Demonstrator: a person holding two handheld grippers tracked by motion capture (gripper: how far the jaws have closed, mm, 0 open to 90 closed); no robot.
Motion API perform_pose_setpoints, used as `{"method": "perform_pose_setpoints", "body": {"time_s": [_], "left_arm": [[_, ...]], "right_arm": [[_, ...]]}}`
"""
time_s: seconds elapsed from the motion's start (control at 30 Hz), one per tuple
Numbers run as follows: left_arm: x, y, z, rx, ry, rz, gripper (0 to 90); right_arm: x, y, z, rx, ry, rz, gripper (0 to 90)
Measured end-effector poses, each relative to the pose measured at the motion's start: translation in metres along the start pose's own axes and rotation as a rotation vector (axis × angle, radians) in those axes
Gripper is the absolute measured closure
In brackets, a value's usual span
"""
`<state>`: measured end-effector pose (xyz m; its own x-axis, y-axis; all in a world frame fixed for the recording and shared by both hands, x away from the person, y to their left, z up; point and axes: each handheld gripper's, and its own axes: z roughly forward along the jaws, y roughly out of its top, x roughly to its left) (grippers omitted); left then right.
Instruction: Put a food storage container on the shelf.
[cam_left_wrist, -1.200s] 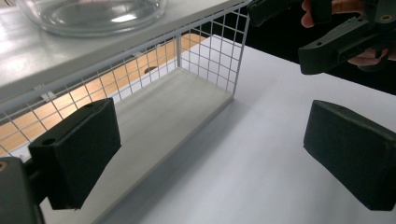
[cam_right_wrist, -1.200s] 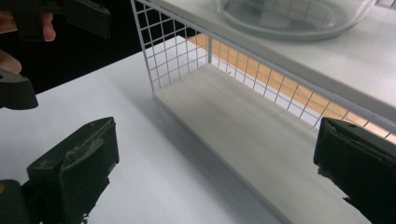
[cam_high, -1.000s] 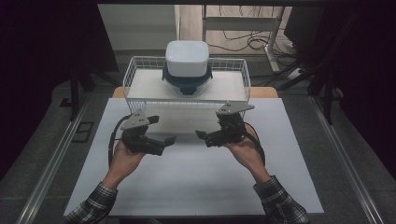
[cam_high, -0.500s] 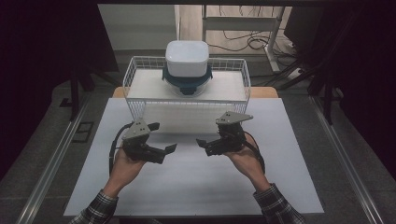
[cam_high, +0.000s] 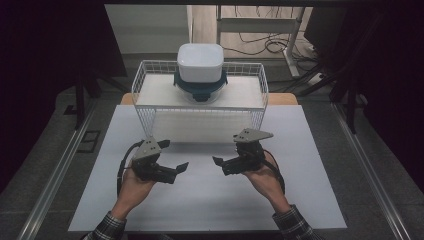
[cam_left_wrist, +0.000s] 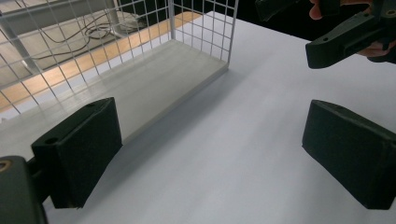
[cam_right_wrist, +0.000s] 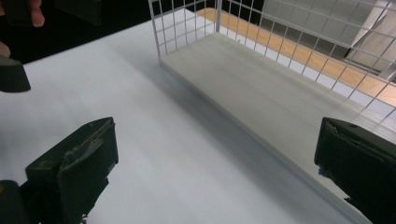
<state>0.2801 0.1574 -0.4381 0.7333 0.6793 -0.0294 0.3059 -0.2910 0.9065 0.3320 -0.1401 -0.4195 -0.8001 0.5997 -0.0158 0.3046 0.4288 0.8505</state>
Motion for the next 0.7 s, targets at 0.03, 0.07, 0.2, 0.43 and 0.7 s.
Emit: {"method": "perform_pose_setpoints", "body": {"time_s": [0.03, 0.07, 0.2, 0.43, 0.7], "left_arm": [[-0.001, -0.002, 0.000, 0.003, 0.002, -0.001, 4.2], [-0.001, -0.004, 0.000, 0.006, 0.004, -0.001, 4.2], [-0.001, -0.011, 0.002, 0.011, 0.010, -0.010, 4.2], [-0.002, -0.020, 0.004, 0.011, 0.012, -0.029, 4.1], [-0.004, -0.031, 0.008, 0.042, 0.004, -0.032, 4.0]], "right_arm": [[0.000, -0.001, 0.000, 0.005, -0.001, -0.002, 0.0], [0.000, -0.002, 0.000, 0.008, -0.001, -0.003, 0.0], [0.001, -0.008, 0.000, 0.005, -0.001, 0.005, 0.0], [0.002, -0.019, 0.003, 0.026, 0.006, 0.018, 0.0], [0.004, -0.032, 0.005, 0.046, 0.000, 0.019, 0.0]]}}
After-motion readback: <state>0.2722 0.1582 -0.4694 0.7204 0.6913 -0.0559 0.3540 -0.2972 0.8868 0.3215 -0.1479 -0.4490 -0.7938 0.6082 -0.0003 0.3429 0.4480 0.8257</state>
